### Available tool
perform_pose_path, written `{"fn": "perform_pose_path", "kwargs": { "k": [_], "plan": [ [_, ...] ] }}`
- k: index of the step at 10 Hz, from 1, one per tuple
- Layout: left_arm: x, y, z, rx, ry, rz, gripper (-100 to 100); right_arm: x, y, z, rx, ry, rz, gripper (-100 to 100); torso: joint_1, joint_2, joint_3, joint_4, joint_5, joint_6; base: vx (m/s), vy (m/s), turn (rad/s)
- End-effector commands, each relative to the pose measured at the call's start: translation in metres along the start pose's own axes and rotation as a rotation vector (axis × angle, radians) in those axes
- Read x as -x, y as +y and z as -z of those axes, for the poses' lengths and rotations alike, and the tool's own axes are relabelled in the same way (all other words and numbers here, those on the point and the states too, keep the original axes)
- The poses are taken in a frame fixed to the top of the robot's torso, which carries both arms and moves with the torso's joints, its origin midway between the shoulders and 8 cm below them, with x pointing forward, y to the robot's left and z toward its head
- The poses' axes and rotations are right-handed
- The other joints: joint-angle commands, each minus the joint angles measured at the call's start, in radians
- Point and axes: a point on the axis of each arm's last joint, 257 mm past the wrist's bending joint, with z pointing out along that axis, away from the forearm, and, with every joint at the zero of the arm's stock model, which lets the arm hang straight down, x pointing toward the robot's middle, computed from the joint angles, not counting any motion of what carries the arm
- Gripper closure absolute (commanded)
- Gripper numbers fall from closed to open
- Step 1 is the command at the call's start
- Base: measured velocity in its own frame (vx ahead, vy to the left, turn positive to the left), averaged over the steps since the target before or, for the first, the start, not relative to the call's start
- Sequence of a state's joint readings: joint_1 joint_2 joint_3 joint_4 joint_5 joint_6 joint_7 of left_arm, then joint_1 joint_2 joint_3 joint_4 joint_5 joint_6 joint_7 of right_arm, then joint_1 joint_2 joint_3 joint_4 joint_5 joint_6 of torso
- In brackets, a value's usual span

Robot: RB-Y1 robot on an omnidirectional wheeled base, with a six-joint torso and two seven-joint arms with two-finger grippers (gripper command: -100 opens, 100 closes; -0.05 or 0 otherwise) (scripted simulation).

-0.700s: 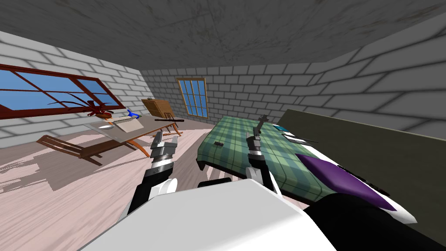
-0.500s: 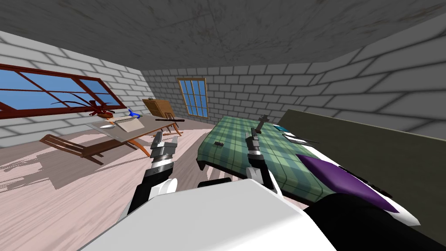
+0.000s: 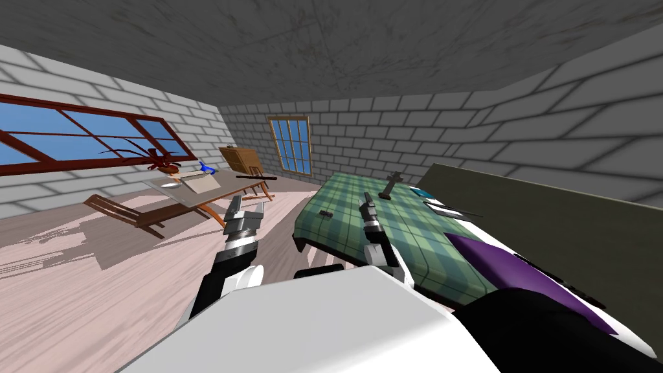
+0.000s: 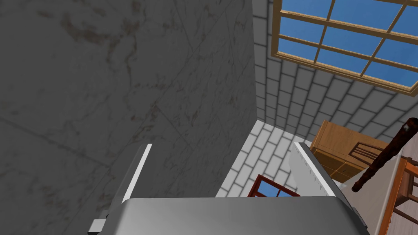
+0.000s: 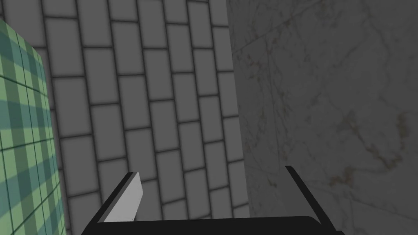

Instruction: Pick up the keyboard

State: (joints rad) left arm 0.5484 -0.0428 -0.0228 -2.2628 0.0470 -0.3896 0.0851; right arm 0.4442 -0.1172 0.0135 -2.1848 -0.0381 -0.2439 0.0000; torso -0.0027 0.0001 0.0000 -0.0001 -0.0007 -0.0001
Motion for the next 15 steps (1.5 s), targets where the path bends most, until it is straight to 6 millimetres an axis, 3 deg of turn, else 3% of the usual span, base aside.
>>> {"fn": "perform_pose_path", "kwargs": {
  "k": [1, 9, 15],
  "plan": [
    [0.000, 0.000, 0.000, 0.000, 0.000, 0.000, 0, 0.001, -0.015, -0.003, -0.032, 0.006, -0.012, -100, 0.000, 0.000, 0.000, 0.000, 0.000, 0.000, -0.012, -0.035, 0.029],
    [0.000, 0.000, 0.000, 0.000, 0.000, 0.000, 0, -0.016, -0.121, -0.028, -0.285, 0.031, -0.186, -100, 0.000, 0.000, 0.000, 0.000, 0.000, 0.000, -0.016, -0.042, 0.075],
    [0.000, 0.000, 0.000, 0.000, 0.000, 0.000, 0, -0.027, -0.189, -0.030, -0.471, 0.025, -0.276, -100, 0.002, 0.000, 0.000, 0.000, 0.000, 0.001, -0.010, -0.025, 0.057]
  ]
}}
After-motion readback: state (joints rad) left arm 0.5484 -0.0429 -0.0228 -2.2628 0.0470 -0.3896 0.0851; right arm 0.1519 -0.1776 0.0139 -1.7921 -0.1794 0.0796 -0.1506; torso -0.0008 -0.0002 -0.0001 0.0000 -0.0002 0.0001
